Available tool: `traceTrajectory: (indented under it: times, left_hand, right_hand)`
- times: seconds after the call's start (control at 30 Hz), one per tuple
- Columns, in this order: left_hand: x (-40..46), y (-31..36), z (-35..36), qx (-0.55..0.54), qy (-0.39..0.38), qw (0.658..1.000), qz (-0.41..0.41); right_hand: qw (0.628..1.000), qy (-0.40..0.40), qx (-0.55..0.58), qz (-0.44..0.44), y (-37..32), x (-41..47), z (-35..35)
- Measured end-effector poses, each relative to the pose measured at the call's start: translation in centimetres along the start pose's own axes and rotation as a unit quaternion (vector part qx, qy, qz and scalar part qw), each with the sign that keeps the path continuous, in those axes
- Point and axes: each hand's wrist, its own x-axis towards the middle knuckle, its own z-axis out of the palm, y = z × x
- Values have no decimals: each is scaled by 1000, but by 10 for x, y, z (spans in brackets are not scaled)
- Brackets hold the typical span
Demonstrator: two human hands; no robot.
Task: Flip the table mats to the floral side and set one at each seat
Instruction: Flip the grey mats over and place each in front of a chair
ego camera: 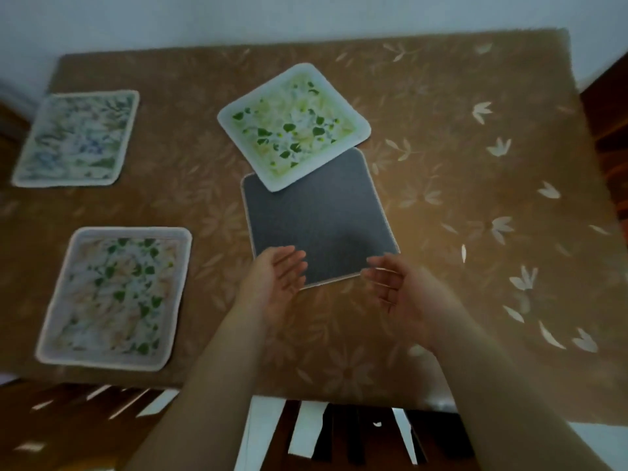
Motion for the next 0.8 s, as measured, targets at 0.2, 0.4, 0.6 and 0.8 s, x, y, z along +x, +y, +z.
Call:
traceTrajectory:
  times: [0.2,0.4,0.6,0.8]
  left_hand:
    - [20,-28,-3,-144,103,983,-40]
    - [37,-36,-5,-204,187,961,7]
    - [38,-38,-11,-132,257,957,-10]
    - [38,-36,-4,-93,291,951,-45]
  right_hand:
    - [998,-39,-28,45,-22,47,1]
    - [992,-81,-48,83,-44,78,-20]
    - [989,-93,-50,107,-59,97,-53]
    - [989,-93,-65,100,-70,97,-67]
